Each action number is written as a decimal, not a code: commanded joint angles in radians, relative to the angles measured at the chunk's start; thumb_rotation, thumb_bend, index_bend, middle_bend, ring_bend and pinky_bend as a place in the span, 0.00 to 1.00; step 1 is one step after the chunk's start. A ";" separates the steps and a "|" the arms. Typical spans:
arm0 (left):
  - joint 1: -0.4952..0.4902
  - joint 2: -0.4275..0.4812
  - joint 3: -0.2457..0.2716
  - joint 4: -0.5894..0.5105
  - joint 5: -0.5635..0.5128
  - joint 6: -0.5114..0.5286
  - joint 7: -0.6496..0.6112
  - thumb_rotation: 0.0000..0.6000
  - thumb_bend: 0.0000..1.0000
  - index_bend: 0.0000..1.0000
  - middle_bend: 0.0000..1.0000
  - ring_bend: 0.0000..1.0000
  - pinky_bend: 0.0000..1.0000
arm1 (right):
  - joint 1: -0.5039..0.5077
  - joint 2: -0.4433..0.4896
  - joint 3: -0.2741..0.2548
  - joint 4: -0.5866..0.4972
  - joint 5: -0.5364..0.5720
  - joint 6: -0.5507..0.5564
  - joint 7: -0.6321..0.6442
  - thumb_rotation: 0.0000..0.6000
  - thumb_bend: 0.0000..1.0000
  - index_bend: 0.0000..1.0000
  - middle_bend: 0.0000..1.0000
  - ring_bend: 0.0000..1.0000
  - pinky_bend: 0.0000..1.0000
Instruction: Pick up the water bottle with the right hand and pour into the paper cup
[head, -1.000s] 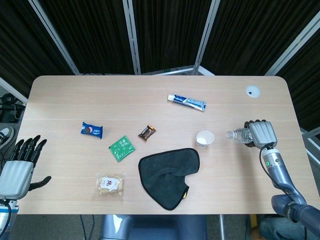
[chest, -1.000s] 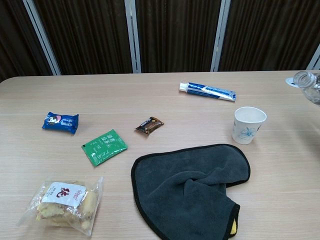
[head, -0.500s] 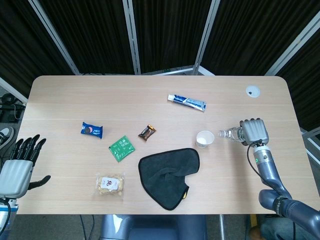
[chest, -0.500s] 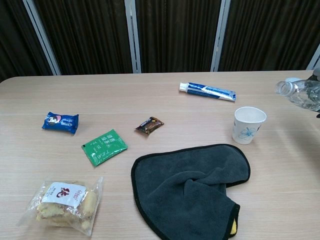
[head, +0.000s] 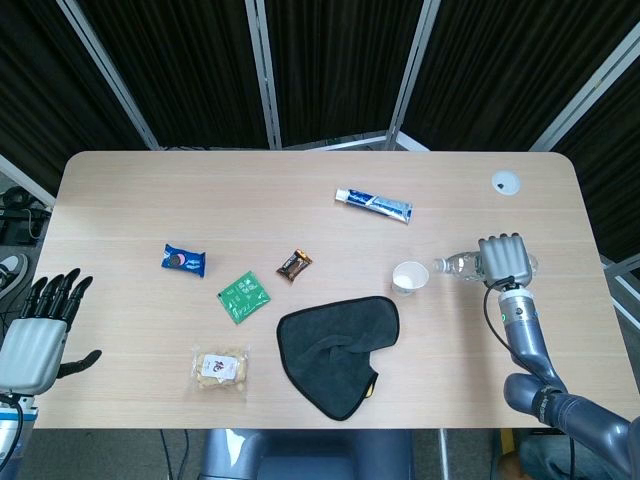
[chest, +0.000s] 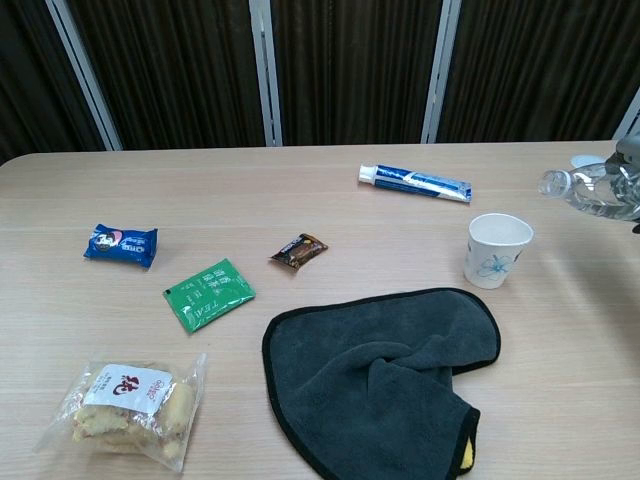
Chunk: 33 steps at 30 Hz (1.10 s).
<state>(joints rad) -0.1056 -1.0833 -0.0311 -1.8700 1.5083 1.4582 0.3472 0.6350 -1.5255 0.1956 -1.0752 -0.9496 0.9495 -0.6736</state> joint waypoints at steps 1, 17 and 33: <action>0.000 0.000 0.000 0.000 -0.001 0.000 0.000 1.00 0.00 0.00 0.00 0.00 0.00 | 0.004 -0.001 0.001 0.005 0.008 0.007 -0.016 1.00 0.57 0.55 0.66 0.54 0.46; -0.002 0.003 0.004 -0.005 -0.001 0.000 -0.001 1.00 0.00 0.00 0.00 0.00 0.00 | 0.011 0.005 -0.005 -0.029 0.028 0.060 -0.113 1.00 0.57 0.56 0.67 0.54 0.46; -0.001 0.009 0.008 -0.009 0.004 0.003 -0.011 1.00 0.00 0.00 0.00 0.00 0.00 | 0.016 0.019 -0.005 -0.080 0.063 0.083 -0.168 1.00 0.57 0.56 0.67 0.55 0.46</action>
<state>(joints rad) -0.1066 -1.0739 -0.0230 -1.8792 1.5128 1.4608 0.3363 0.6508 -1.5071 0.1909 -1.1550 -0.8870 1.0324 -0.8412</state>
